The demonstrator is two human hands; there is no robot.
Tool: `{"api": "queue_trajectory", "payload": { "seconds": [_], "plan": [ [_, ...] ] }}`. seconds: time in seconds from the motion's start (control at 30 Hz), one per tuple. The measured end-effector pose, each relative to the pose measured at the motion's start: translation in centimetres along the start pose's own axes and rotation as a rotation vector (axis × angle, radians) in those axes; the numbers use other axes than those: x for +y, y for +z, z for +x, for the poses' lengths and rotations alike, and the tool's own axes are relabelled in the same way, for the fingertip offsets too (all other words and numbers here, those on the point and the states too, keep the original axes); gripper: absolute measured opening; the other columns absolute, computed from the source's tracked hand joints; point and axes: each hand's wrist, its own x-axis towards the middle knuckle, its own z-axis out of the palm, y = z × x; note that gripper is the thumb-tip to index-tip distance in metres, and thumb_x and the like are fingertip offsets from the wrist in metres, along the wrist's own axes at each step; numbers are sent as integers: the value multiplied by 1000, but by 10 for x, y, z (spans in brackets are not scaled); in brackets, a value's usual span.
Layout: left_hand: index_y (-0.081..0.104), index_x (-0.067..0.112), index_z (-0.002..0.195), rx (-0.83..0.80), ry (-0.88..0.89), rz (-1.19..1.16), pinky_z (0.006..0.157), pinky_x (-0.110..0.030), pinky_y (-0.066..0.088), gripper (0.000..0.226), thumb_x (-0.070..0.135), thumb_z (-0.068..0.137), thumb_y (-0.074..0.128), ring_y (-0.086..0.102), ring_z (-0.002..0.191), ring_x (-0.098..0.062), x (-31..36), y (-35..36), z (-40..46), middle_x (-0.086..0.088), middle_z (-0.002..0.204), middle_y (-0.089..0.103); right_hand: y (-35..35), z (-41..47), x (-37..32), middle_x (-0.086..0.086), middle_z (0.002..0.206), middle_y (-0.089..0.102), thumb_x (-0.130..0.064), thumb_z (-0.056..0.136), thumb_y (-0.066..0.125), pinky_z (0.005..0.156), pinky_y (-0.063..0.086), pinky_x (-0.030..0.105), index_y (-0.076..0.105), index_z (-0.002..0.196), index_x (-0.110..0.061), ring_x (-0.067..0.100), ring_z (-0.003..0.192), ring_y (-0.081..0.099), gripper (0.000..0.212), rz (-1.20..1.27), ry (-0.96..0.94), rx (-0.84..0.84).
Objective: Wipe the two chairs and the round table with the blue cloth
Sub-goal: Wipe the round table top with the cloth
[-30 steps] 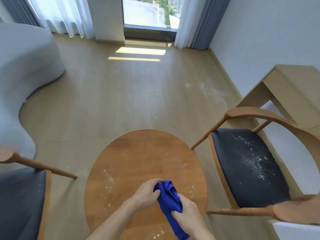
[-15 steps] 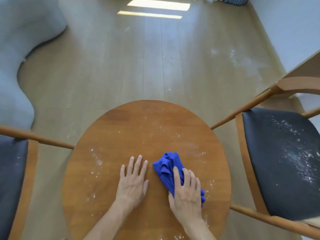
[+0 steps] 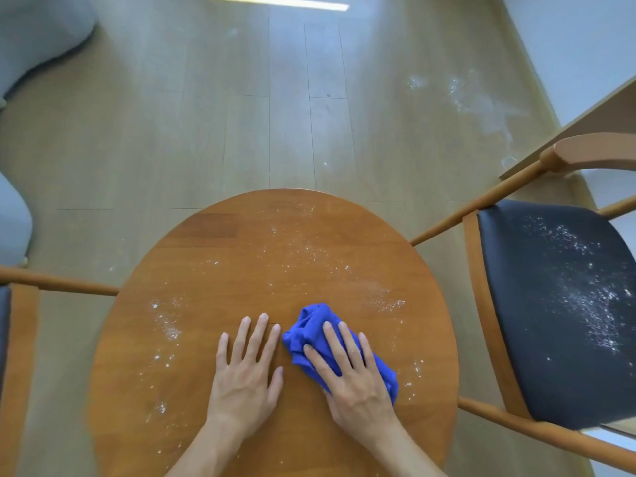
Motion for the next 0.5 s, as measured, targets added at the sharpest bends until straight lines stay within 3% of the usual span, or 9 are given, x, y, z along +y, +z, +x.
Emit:
{"api": "queue_trajectory", "payload": {
  "seconds": [0.07,0.13,0.33,0.43,0.5],
  "plan": [
    [54,13,137,42,14,-3,107,-55,28,63,42,84,37,33,138,-31,-1,4,2,-9,149,42,-4,20,37,11,151,38,-12,83,64,105,39,55,50,139,-28,35,140,35,61,-17,-158,0],
    [54,13,137,78,25,7,106,-56,29,63,43,83,38,34,137,-31,-3,8,4,-10,149,43,-12,50,81,12,150,39,-7,78,63,105,38,56,52,138,-29,36,138,37,64,-51,-172,8],
    [51,13,139,158,29,26,108,-58,28,65,44,82,39,32,138,-31,-2,19,6,-11,150,40,-20,120,161,22,150,34,-20,85,65,100,38,57,46,142,-24,43,133,38,60,-25,435,51],
    [51,13,139,155,28,38,108,-59,28,65,43,82,39,32,138,-32,-2,19,6,-12,150,41,-13,123,128,16,148,41,-23,84,64,96,42,50,53,138,-24,39,131,43,55,-28,558,127],
    [52,13,138,144,25,35,107,-59,29,65,43,82,38,33,138,-32,-2,18,6,-12,150,41,-10,110,89,15,146,45,-20,80,66,93,44,48,57,134,-23,38,130,46,55,22,518,163]
  ]
}}
